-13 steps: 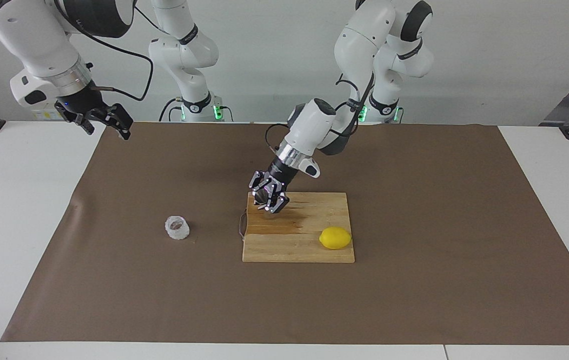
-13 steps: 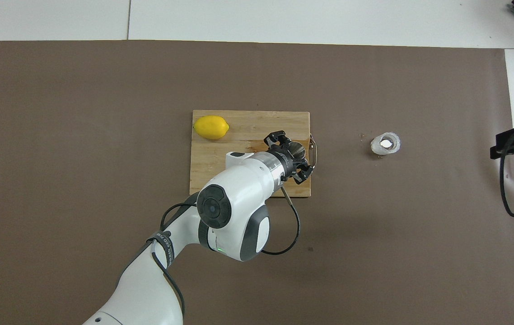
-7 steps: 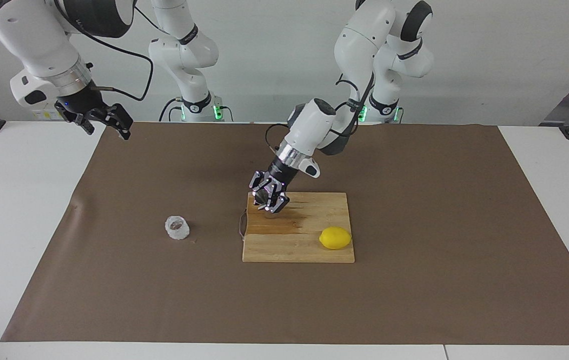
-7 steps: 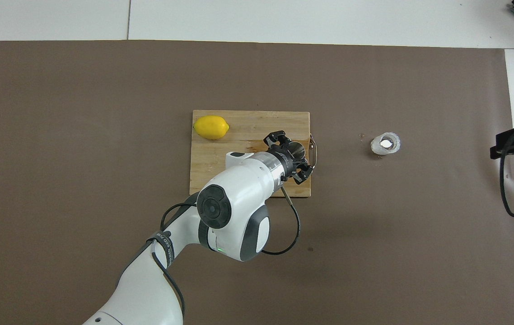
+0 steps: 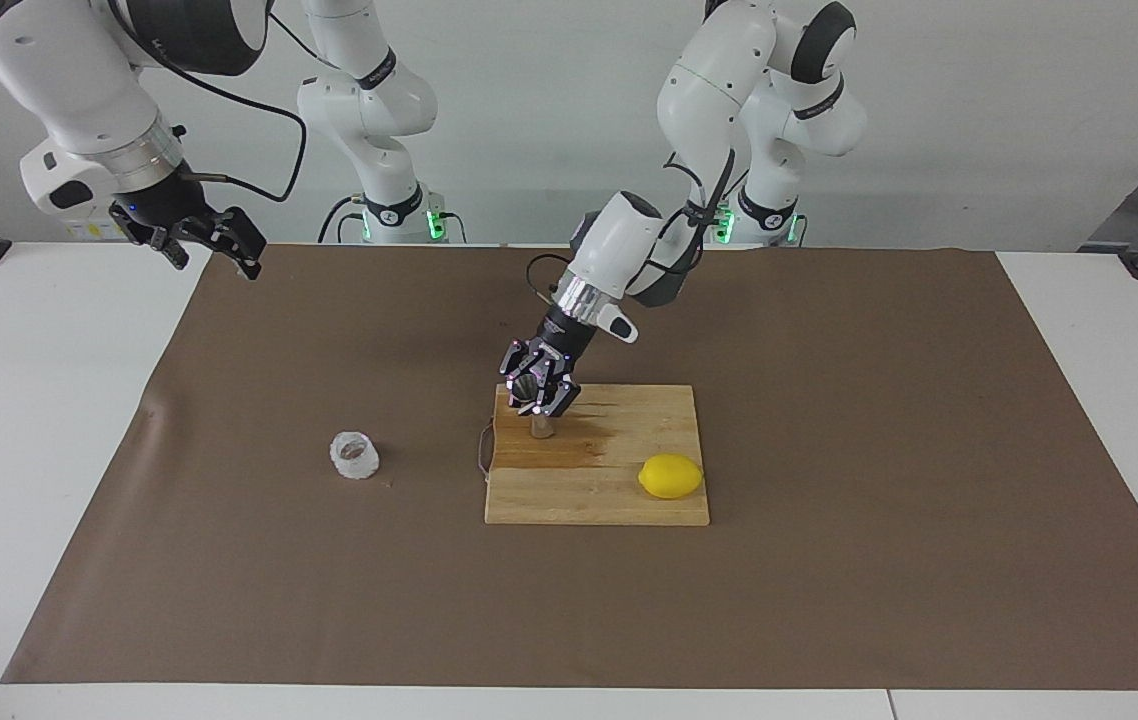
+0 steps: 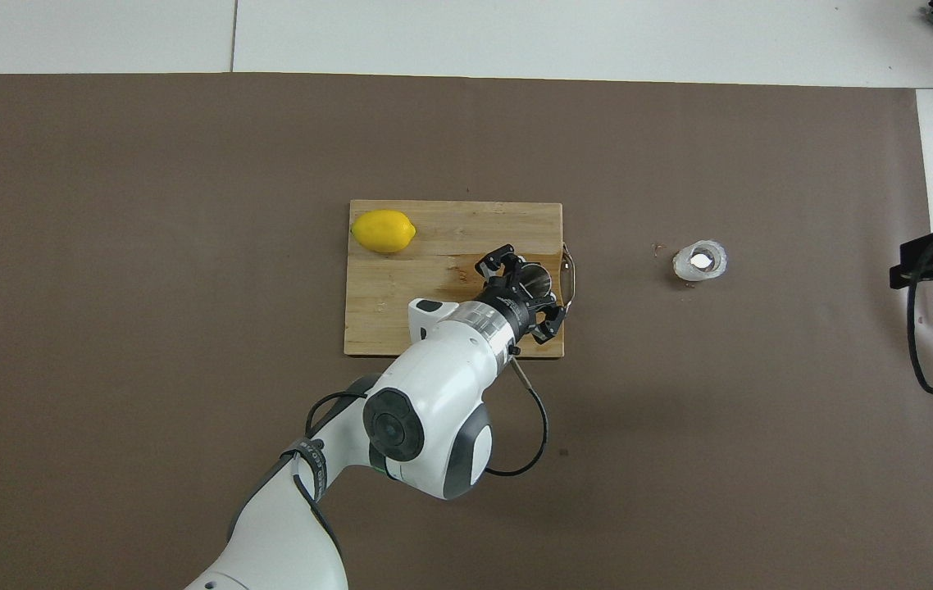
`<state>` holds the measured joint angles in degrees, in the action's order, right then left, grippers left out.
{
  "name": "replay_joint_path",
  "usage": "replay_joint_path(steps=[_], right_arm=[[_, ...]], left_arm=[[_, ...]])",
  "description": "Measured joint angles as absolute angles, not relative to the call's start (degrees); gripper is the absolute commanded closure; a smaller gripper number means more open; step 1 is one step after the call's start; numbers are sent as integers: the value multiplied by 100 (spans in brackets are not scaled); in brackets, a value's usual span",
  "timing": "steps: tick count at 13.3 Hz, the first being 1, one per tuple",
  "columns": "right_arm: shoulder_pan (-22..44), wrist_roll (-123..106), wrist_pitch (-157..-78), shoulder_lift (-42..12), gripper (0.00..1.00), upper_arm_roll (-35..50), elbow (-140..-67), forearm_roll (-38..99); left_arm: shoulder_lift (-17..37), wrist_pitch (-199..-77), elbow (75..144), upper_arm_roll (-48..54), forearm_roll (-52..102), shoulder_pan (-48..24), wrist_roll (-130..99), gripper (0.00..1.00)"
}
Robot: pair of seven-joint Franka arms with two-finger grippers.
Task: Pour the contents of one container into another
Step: 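Lower the metal cup onto the board and open the left gripper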
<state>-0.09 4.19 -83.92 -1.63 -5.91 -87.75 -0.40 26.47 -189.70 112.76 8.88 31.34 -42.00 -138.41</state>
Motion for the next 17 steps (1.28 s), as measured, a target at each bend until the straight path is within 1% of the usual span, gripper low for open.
replay_joint_path(steps=[1, 3, 4, 5, 6, 9, 14, 17], right_arm=[[-9, 419, -8392, -163, 0, -591, -8775, -40], [-9, 419, -8392, -163, 0, -591, -8775, -40], [-9, 419, -8392, -163, 0, -591, -8775, -40], [-9, 419, -8392, -163, 0, -591, -8775, -40], [-9, 419, -8392, -163, 0, -591, -8775, -40], [-9, 419, -8392, -163, 0, -591, -8776, -40], [-9, 419, -8392, -163, 0, -591, -8775, -40], [-9, 419, -8392, -163, 0, -591, -8776, -40]], left_arm=[[2647, -18982, 11278, 881, 3134, -4199, -13841, 46], [2646, -18997, 11277, 873, 3134, -4199, -13841, 27], [2646, -19001, 11278, 873, 3134, -4199, -13841, 15], [2646, -19002, 11277, 872, 3134, -4199, -13841, 7], [2646, -19003, 11277, 871, 3134, -4199, -13841, 4], [2646, -19008, 11274, 871, 3134, -4199, -13844, 0], [2642, -19016, 11260, 871, 3134, -4199, -13844, 0], [2504, -18834, 11199, 862, 3134, -4174, -13844, 0]])
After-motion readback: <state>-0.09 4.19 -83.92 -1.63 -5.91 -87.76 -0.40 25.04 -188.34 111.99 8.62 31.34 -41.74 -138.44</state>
